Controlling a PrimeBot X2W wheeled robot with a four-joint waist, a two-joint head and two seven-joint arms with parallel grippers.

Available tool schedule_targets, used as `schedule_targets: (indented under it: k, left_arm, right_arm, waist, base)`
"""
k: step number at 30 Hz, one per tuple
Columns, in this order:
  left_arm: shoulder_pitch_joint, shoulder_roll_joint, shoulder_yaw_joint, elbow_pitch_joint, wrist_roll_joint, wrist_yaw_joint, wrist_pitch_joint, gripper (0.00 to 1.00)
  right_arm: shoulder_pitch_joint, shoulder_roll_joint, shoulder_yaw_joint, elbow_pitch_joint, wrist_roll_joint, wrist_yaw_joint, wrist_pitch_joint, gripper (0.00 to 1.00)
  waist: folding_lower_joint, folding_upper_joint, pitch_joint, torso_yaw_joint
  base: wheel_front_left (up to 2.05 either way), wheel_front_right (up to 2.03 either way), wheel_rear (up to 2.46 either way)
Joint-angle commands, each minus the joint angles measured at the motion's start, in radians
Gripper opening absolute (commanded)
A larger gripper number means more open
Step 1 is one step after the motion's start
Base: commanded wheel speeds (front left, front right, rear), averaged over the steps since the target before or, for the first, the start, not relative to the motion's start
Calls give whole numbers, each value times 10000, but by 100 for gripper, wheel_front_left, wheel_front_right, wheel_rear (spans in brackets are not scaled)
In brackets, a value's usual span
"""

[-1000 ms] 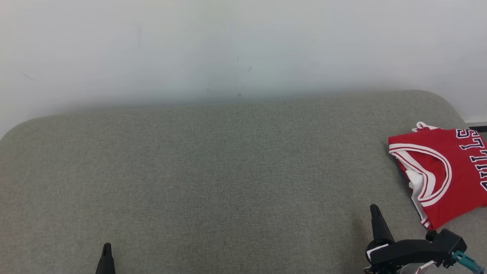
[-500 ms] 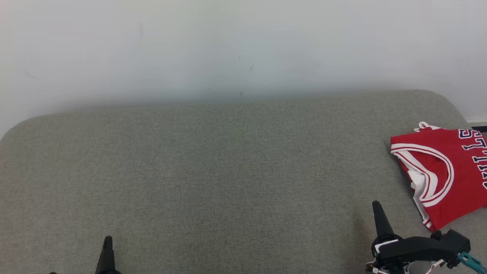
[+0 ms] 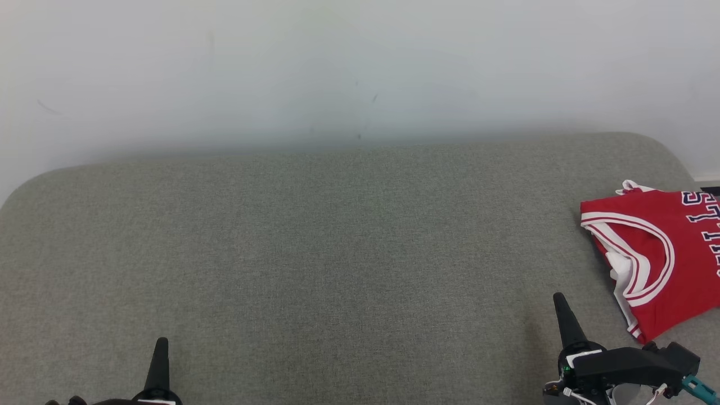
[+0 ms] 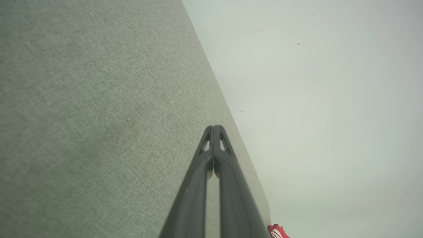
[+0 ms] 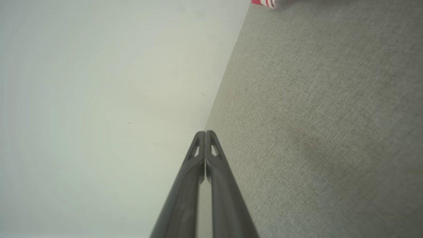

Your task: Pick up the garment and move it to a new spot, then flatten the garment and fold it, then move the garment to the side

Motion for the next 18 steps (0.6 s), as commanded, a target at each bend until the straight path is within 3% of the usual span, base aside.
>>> schedule_targets:
  k: [1,18]
  left_arm:
    - [-167,53,40,-111,-301,-83,78,0]
    - [-304,58,64,-247,-1713,-156,439,0]
  right_arm:
    - [4,13,-28,-151,272,-15,84,0]
    - [64,17,-144,-420,1651,-17,442,0]
  waist:
    - [0,0,5,7]
    - [0,0,48,69]
  base:
    - [0,0,0]
    - [0,0,0]
